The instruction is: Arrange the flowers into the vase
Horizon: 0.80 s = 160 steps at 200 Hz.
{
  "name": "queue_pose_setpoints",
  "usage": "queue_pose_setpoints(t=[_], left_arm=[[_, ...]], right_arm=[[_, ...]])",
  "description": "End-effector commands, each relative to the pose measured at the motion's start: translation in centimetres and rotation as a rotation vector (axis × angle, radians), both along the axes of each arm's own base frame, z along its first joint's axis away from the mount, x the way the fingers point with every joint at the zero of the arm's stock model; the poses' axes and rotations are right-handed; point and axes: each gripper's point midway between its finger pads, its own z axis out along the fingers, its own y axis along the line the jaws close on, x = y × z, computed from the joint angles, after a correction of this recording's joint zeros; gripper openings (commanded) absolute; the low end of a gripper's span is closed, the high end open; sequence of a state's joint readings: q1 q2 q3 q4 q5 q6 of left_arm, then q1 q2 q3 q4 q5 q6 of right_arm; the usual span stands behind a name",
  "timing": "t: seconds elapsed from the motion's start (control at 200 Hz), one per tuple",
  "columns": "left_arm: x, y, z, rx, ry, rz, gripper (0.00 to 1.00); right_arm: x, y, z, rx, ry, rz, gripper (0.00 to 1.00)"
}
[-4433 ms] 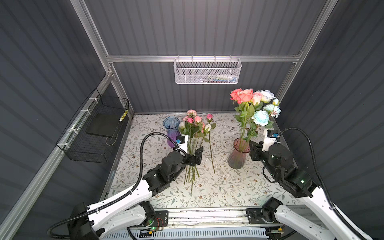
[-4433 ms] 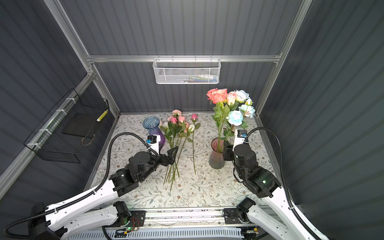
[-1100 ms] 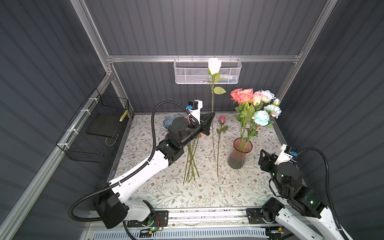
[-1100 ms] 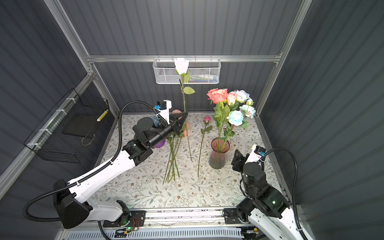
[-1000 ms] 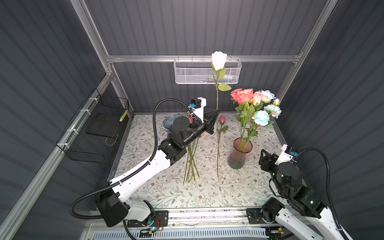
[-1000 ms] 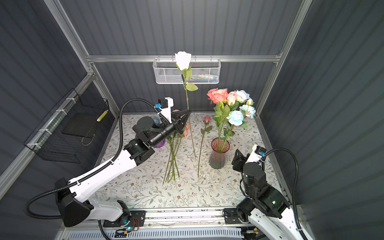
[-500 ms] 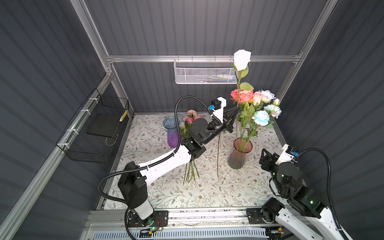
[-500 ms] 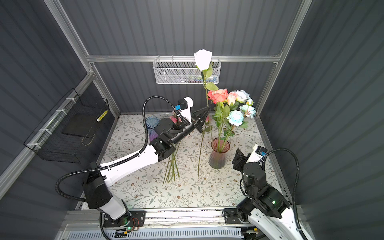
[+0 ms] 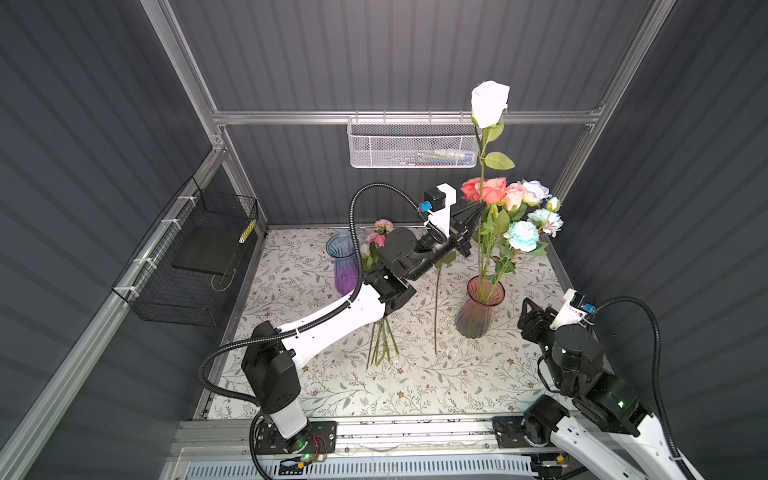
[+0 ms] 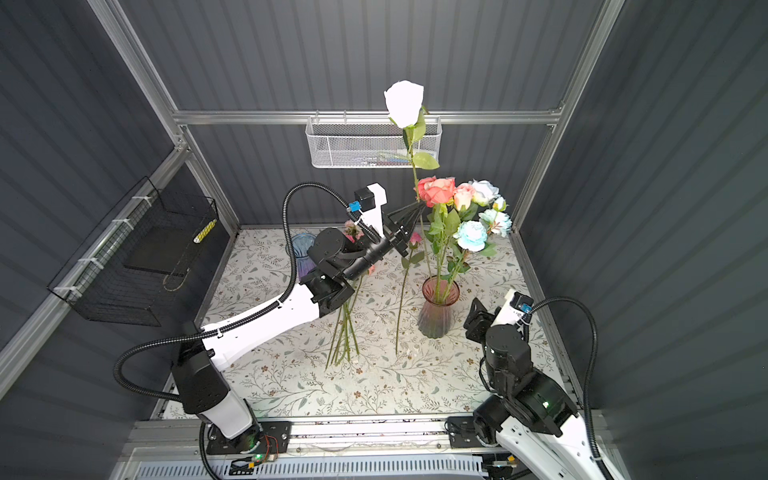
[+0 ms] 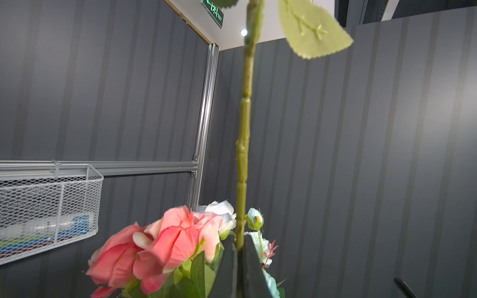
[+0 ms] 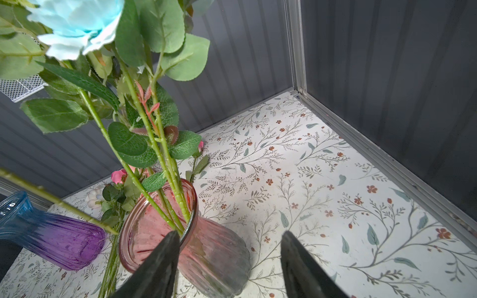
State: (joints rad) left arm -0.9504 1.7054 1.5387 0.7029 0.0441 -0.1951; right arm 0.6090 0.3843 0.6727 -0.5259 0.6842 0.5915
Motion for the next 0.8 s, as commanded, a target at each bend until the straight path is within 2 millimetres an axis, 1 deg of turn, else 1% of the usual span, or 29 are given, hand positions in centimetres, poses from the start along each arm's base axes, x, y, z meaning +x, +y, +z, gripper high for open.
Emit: queue_pose_setpoints(t=[0.0,0.055,0.17,0.2,0.235,0.245,0.265,0.35,0.43,0.5,0.555,0.595,0.65,0.735,0.795], left_arm=[[0.9,-1.4,-3.5,0.044,0.008,0.024,0.00],[1.4,-1.9,-4.9,0.054,0.033,0.025,0.00],[1.3,-3.1,-7.6,0.070,0.068,0.001,0.00],[1.1,-3.4,-8.3,0.080,0.076,-0.003,0.00],[0.7,-3.8,-8.5,0.080,0.072,-0.011,0.00],[0.6,-4.0,-9.9,0.104,0.085,-0.012,0.00],[0.4,-4.2,-10.6,0.117,0.090,-0.015,0.00],[-0.5,-4.9,-12.3,0.141,0.097,-0.021,0.00],[-0.7,-5.0,-13.7,0.146,0.121,-0.014,0.00],[-0.7,-5.1,-14.7,0.161,0.143,-0.018,0.06],[-0.8,-5.2,-15.4,0.187,0.157,-0.025,0.16],[-0.9,-5.3,-15.9,0.207,0.167,-0.031,0.21],[-1.1,-5.3,-16.4,0.226,0.176,-0.034,0.29],[-1.1,-5.0,-16.9,0.255,0.185,-0.021,0.37],[-1.1,-4.8,-17.3,0.283,0.197,-0.015,0.45]], right_arm=[[-0.2,-0.5,-0.2,0.009,-0.008,-0.020,0.64],[-0.2,-0.5,-0.5,0.009,-0.002,-0.020,0.64],[-0.3,-0.5,-0.7,0.007,0.008,-0.019,0.64],[-0.3,-0.5,-0.8,0.005,0.009,-0.021,0.65],[-0.3,-0.5,-0.8,0.003,0.010,-0.022,0.65],[-0.3,-0.5,-0.9,0.003,0.011,-0.023,0.65],[-0.3,-0.6,-0.9,0.003,0.010,-0.024,0.65],[-0.3,-0.5,-0.9,0.003,0.011,-0.024,0.65],[-0.2,-0.4,-1.0,0.003,0.011,-0.022,0.66],[-0.1,-0.3,-1.0,0.004,0.014,-0.017,0.66],[0.0,-0.2,-1.1,0.002,0.019,-0.015,0.66],[0.0,-0.1,-1.1,0.003,0.020,-0.014,0.67],[0.0,-0.1,-1.2,0.005,0.021,-0.013,0.67],[0.0,-0.1,-1.3,0.008,0.021,-0.013,0.67],[0.0,-0.1,-1.4,0.011,0.023,-0.013,0.67]])
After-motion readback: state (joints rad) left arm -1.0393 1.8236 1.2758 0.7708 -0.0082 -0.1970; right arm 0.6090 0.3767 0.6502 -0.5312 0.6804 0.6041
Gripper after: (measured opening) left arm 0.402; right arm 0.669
